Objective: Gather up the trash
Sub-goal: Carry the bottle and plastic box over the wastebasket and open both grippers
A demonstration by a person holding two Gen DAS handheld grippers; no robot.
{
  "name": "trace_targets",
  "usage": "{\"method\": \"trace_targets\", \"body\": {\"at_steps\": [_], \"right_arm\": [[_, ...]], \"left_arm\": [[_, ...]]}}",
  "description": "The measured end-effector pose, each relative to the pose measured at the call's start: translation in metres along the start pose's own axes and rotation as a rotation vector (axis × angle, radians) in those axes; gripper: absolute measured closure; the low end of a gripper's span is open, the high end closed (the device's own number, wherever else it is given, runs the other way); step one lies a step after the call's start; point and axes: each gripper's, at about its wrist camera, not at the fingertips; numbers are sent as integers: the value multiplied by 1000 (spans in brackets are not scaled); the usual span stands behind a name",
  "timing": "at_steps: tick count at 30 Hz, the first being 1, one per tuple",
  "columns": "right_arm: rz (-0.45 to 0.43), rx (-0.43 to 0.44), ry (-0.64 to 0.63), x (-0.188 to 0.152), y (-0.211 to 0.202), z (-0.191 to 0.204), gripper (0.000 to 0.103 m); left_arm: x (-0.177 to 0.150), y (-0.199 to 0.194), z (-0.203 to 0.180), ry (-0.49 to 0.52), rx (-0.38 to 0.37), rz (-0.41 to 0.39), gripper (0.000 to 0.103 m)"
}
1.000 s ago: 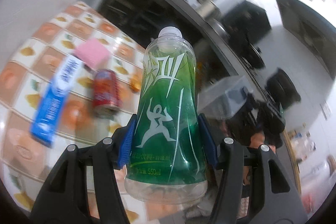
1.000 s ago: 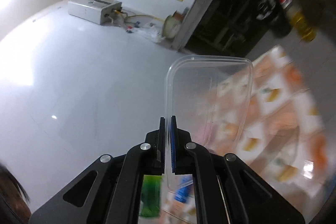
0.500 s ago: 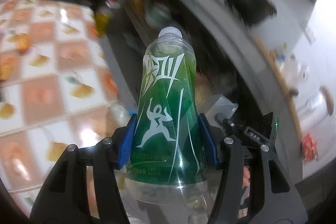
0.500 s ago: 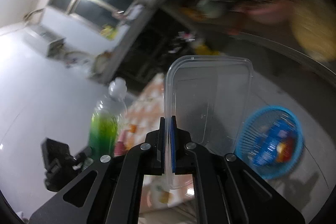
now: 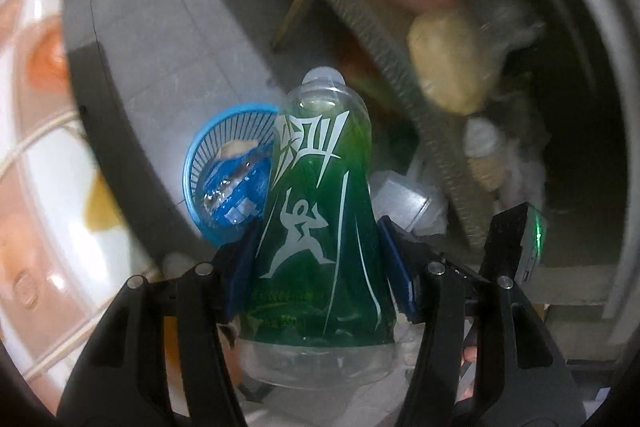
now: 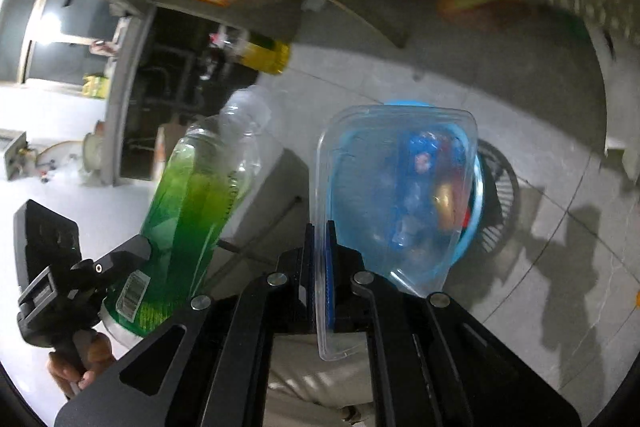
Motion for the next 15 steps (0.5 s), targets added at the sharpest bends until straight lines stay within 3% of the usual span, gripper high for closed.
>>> {"method": "trace_targets", "body": {"at_steps": [6, 7, 8, 10, 15], "right_arm": [[53, -58, 19, 21, 51, -24, 95], [63, -68, 13, 25, 62, -23, 92], [76, -83, 3, 28, 73, -26, 80], [96, -139, 6, 33, 96, -36, 65], [95, -188, 50, 29, 112, -56, 65]], "left_arm": [[23, 53, 1, 28, 151, 70, 46], [26, 58, 0, 46, 179, 67, 40], [29, 60, -4, 53, 189, 58, 36], [31, 54, -2, 58, 190, 33, 36], [33, 20, 6, 38, 147, -35, 36]]}}
Point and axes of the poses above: each gripper's, at about its wrist camera, not at the fingertips, and y roughly the way its jaws point, z to its left, x to its top, and after that the axes turned 4 degrees about x, right-handed
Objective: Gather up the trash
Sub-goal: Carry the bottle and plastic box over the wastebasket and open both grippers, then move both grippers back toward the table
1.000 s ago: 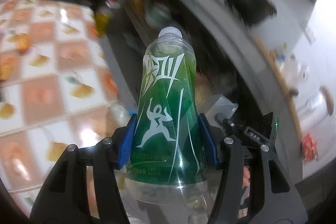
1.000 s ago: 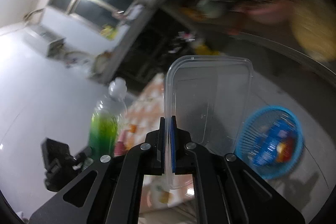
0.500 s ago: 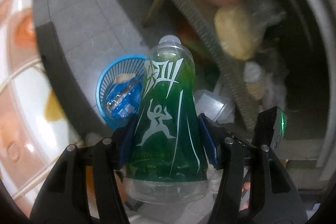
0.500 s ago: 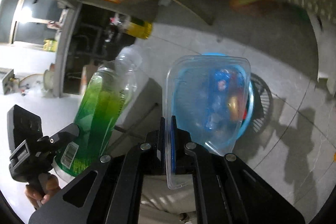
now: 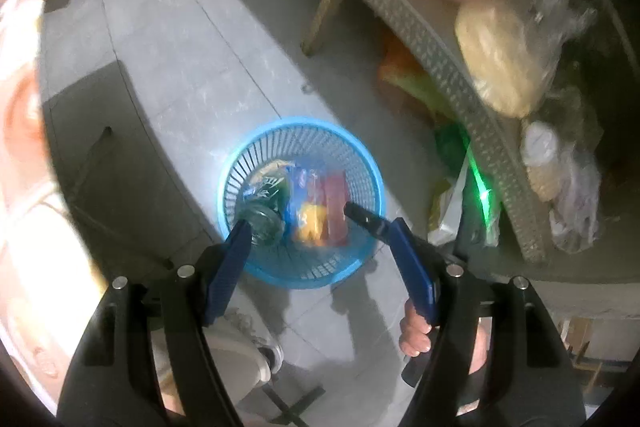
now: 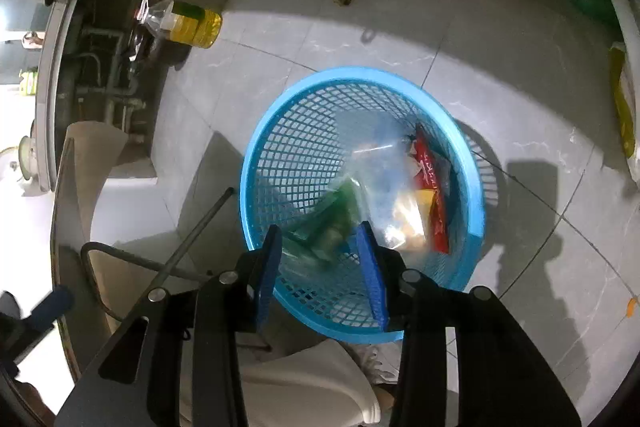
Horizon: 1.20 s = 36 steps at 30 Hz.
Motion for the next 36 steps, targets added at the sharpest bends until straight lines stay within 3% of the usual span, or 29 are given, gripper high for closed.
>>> {"method": "trace_targets", "body": {"at_steps": [5, 12, 19, 25, 31, 36], "right_arm": [[-21, -15, -13, -6, -8, -2, 65], [-62, -37, -70, -18, -43, 9, 65], [-109, -42, -218, -35, -80, 52, 48], [-124, -40, -406, -56, -110, 121, 41], [-146, 7, -619, -84, -135, 206, 32], [-99, 50, -765, -113, -130, 272, 31]], "left_arm": [[1, -37, 10, -22, -32, -85, 35], [-22, -96, 34, -33, -76, -212, 32], [-64, -153, 70, -25, -91, -358, 30], [-114, -212, 136, -79, -17, -534, 27], [-175, -262, 234, -253, 123, -650, 25], [-230, -289, 313, -436, 240, -699, 25]]}}
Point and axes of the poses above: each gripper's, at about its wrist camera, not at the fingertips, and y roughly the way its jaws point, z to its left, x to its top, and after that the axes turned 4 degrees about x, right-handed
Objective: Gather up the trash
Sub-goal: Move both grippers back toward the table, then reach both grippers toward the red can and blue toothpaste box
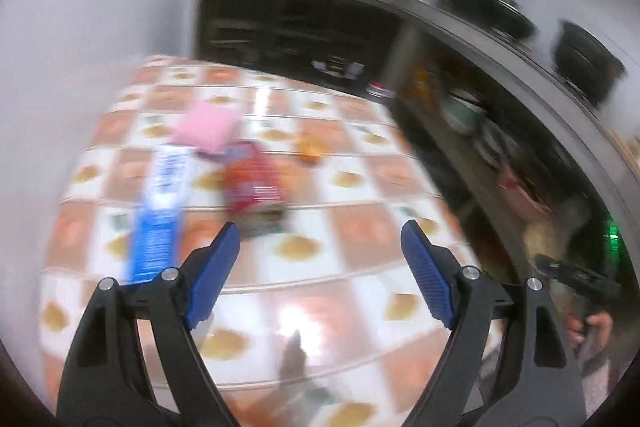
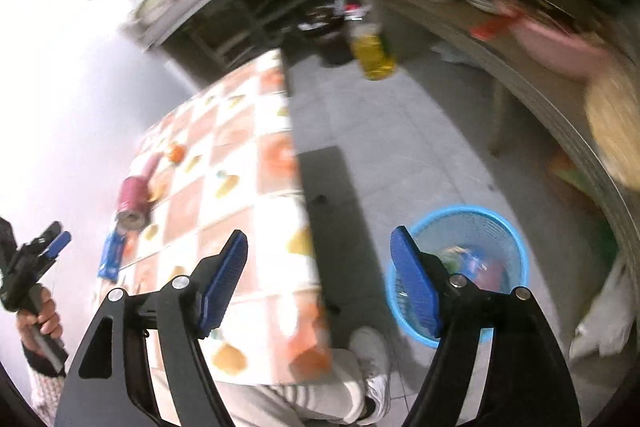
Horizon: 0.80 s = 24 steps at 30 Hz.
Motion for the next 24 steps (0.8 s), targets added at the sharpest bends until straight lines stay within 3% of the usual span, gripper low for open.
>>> {"method": "trace_targets", "body": {"at_steps": [3, 6, 13, 14, 19, 24], "right_arm": [[37, 53, -100, 15, 18, 50, 31], [71, 129, -150, 31, 41, 92, 31], [180, 307, -163, 58, 122, 177, 32], [205, 320, -162, 59, 138, 187, 36], [290, 294, -168, 60, 211, 223, 56], [330, 227, -230, 56, 260, 245, 64]], "left_arm": [[-2, -5, 38, -78, 33, -2, 25], [-8, -5, 53, -106, 20, -6, 25], [-12, 13, 40, -110, -87, -9, 25], [-11, 19, 38, -113, -101, -4, 25], [-5, 45, 34, -120, -128, 25, 26], [-3, 55, 33, -116, -142, 27, 27]]}}
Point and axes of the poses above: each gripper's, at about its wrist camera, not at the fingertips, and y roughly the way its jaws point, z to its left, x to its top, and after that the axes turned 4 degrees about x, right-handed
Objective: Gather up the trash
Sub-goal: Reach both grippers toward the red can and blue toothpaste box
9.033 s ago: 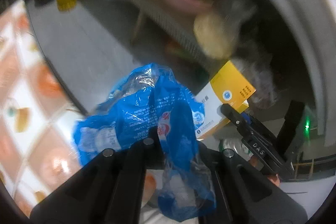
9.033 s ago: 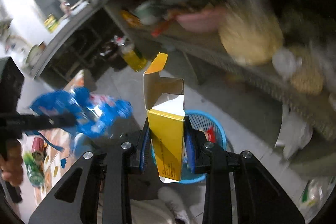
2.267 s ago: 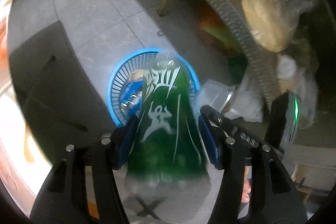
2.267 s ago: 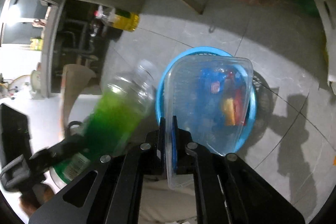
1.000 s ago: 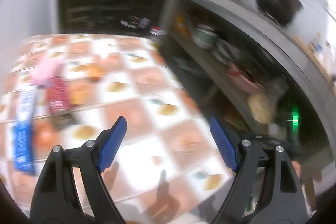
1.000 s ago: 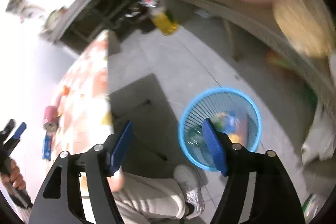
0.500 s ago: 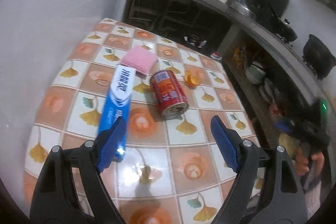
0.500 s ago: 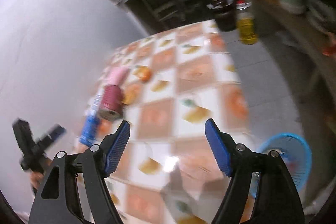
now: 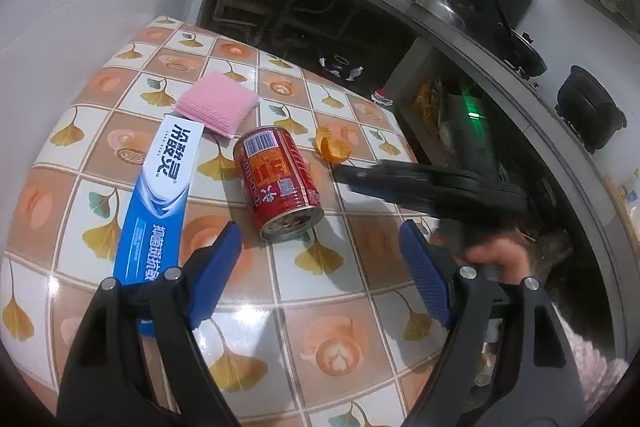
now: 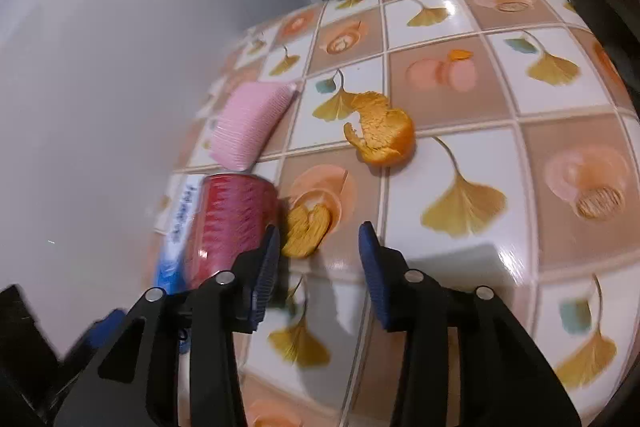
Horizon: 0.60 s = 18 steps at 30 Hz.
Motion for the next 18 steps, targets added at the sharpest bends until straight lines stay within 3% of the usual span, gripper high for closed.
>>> {"method": "trace_targets", "body": {"at_steps": [6, 10, 18], "right_arm": [[15, -94, -125, 4, 28, 15, 75], [40, -110, -195, -1, 32, 22, 96], [-8, -161, -258, -14, 17, 24, 100]], "left_arm": [[2, 11, 4, -8, -4, 19, 34], [3, 14, 5, -1, -9, 23, 35], [4, 20, 6, -10, -15, 35, 35]]}}
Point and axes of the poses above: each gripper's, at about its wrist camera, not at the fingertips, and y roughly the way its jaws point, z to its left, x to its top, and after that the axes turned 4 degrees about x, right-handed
